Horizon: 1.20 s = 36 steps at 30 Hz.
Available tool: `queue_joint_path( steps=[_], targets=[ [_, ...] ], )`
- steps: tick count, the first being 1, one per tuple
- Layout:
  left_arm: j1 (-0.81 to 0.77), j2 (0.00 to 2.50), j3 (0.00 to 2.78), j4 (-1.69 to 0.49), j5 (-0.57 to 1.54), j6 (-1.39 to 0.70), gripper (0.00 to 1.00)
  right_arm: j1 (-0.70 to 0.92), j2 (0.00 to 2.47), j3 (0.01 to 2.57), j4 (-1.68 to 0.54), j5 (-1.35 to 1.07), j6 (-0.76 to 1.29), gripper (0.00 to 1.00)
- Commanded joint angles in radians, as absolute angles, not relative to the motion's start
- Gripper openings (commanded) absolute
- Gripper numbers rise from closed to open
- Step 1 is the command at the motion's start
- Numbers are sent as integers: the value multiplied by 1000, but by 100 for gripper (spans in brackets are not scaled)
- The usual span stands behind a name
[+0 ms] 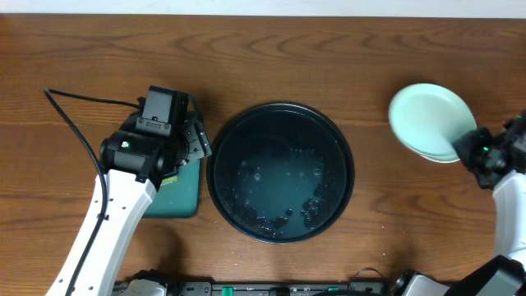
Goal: Clean dirty plates on tray and stack at the side
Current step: 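Lower the plate onto the stack at right and release it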
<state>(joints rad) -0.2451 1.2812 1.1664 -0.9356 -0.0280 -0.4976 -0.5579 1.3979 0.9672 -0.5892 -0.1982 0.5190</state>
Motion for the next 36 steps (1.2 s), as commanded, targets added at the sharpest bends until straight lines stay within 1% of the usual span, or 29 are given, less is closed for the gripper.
queue_joint_path(
  steps=[1,6,9,12,19,24,27,32,36],
  targets=[
    [-248,1287,1169,-937,-26,-502,80,-602,1388,978,-611,-119,507,1],
    [-248,1287,1169,-934,-27,-502,80,-602,1393,1010,-664,-105,477,2],
    [-248,1287,1169,-930,-27,-502,80,-593,1430,1076,-721,-97,440,2],
    [-248,1287,1169,-930,-26,-502,80,-578,1507,1190,-813,-94,396,1],
    [-248,1287,1169,-931,-26,-502,80,-556,1752,1517,-1026,-11,387,1],
    [-248,1287,1169,-931,-26,-502,80,-555,1904,1663,-1129,22,372,1],
    [-249,1287,1169,-931,-26,-502,80,-555,1982,1705,-1160,31,366,1],
    [-249,1287,1169,-931,-26,-502,80,-554,2057,1707,-1144,37,369,1],
    [-248,1287,1169,-931,-26,-502,80,-548,2064,1707,-1121,31,373,1]
  ],
)
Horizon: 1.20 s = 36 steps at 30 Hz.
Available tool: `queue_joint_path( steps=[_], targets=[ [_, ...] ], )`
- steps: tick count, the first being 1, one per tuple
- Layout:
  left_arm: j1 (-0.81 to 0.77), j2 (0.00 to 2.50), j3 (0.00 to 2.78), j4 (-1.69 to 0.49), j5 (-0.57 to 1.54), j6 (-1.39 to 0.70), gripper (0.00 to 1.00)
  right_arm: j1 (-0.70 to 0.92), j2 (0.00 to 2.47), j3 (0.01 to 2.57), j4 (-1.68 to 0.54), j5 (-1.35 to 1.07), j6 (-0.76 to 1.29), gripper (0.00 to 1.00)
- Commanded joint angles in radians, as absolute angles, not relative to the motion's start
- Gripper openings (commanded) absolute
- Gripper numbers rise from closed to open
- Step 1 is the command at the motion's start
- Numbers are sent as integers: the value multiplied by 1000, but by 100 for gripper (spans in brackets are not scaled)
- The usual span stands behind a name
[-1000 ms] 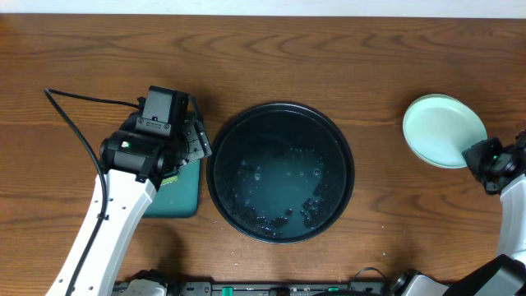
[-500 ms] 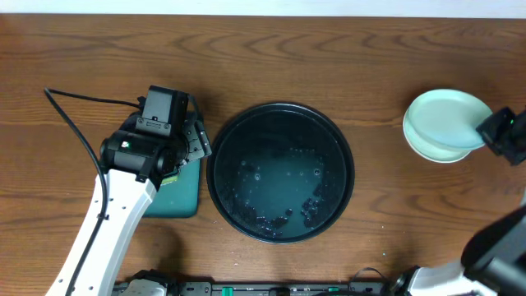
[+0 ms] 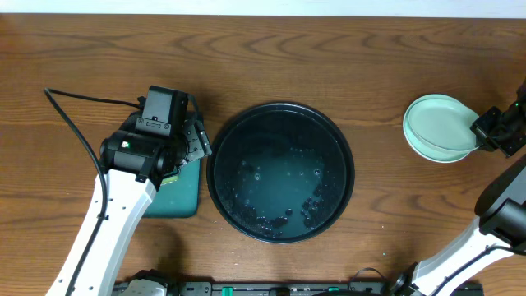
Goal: Clean dirty plates on tray and stack at the side
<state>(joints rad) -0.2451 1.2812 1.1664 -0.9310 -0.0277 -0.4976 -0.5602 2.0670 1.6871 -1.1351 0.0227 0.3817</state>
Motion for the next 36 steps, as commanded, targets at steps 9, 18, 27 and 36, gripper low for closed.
queue_joint_path(
  steps=[9,18,27,36],
  targets=[
    [-248,1287,1169,-931,-26,-502,80,-490,2064,1706,-1053,-16,342,2],
    [-248,1287,1169,-936,-26,-502,80,-426,2064,1706,-1029,22,344,43],
    [-249,1287,1169,-938,-26,-502,80,-425,2064,1707,-1036,21,324,50],
    [-248,1287,1169,-934,-30,-480,80,-383,2009,1707,-1042,6,177,51]
  ],
)
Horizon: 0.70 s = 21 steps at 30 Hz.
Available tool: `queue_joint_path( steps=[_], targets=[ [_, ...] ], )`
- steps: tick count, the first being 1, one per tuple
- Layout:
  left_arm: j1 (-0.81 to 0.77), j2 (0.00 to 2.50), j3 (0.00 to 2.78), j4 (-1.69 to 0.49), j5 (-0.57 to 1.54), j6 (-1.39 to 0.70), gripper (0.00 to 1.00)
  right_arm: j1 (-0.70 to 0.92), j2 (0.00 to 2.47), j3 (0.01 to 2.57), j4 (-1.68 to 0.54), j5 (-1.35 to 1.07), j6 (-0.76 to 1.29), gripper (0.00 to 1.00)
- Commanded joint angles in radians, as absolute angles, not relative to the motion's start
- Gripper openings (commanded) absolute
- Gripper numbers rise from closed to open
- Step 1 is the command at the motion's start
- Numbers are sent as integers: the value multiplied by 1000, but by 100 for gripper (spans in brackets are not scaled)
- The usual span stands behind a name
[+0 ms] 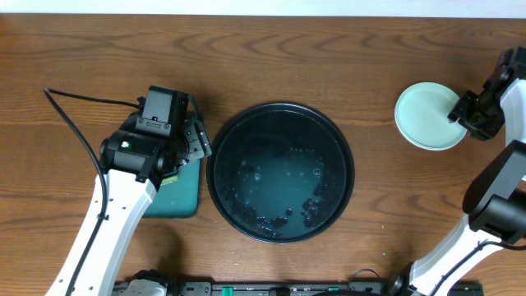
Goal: Clean dirty plates on tray and stack at the side
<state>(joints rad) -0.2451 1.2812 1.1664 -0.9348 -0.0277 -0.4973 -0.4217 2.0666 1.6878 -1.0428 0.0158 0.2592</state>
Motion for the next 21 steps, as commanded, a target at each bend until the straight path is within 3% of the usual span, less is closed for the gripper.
queue_joint_path(
  steps=[1,4,9,11,12,13,14,21],
  targets=[
    [-248,1287,1169,-934,-39,-480,80,-375,1992,1707,-1040,-1,165,47],
    [-248,1287,1169,-934,-79,-480,80,-328,1894,1707,-1033,-54,91,29],
    [-248,1273,1184,-934,-102,-480,80,-236,1730,1707,-1046,-64,27,29],
    [-248,1257,1201,-934,-102,-480,80,-192,1660,1707,-1058,-60,-7,35],
    [-248,1244,1212,-935,-103,-480,80,-168,1624,1707,-1063,-57,-27,48],
    [-248,1230,1222,-936,-111,-480,80,-144,1590,1707,-1068,-57,-47,79],
    [-248,1212,1233,-942,-126,-480,80,-126,1564,1707,-1074,-57,-58,99],
    [-248,996,1279,-1062,-289,-480,80,-5,1430,1707,-1135,-57,-69,99]
  ],
)
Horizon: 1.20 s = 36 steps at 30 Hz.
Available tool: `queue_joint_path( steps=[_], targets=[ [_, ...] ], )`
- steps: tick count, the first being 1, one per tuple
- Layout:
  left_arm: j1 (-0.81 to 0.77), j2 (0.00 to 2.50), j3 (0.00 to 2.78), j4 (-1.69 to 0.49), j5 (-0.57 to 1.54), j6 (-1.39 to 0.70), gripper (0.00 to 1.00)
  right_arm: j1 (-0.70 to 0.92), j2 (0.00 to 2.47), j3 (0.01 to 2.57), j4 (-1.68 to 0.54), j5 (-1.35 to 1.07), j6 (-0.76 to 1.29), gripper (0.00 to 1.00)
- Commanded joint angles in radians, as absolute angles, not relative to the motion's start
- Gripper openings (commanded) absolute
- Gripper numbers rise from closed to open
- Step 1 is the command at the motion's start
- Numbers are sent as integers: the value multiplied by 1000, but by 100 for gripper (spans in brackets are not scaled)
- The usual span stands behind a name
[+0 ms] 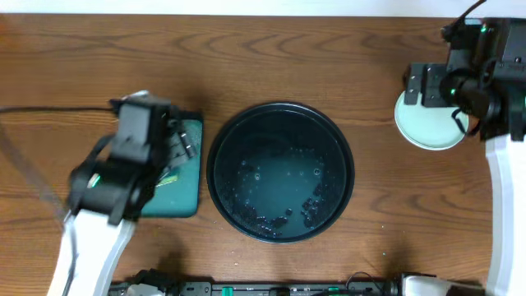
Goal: Clean dirty plates on tray and stack at the side
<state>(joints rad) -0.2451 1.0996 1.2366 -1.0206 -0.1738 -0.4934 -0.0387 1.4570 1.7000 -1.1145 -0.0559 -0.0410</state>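
The dark round tray sits mid-table with wet specks and dark crumbs in it and no plate on it. Pale green plates lie stacked on the table at the right. My right gripper hangs over the stack's far edge; whether its jaws are open cannot be made out. My left gripper hovers, blurred by motion, above the green sponge that lies left of the tray. Its jaws cannot be read either.
A black cable runs from the left arm to the table's left edge. Bare wood lies between the tray and the plate stack and along the far edge.
The right arm has drawn back toward the far right corner and now sits higher over the plates. The left arm has shifted left and looks raised and blurred; the sponge stays put.
First the right gripper held a green plate tilted over the stack at the right. Then the plate lay lower on the stack with the gripper at its right edge. Afterwards the stack lay flat. Now the right arm stands back above it, and the left arm has moved off the sponge.
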Motion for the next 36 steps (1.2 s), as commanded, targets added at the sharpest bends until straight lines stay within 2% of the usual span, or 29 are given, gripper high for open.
queue_joint_path(
  steps=[1,16,36],
  targets=[
    [-248,963,1279,-1076,-300,-481,80,-1,1427,1707,-1138,-57,-68,99],
    [-248,513,1279,-1359,-366,-536,80,2,1426,1707,-1153,-58,-45,99],
    [-248,492,1261,-1443,-379,-537,80,1,1426,1707,-1160,-57,-46,99]
  ],
)
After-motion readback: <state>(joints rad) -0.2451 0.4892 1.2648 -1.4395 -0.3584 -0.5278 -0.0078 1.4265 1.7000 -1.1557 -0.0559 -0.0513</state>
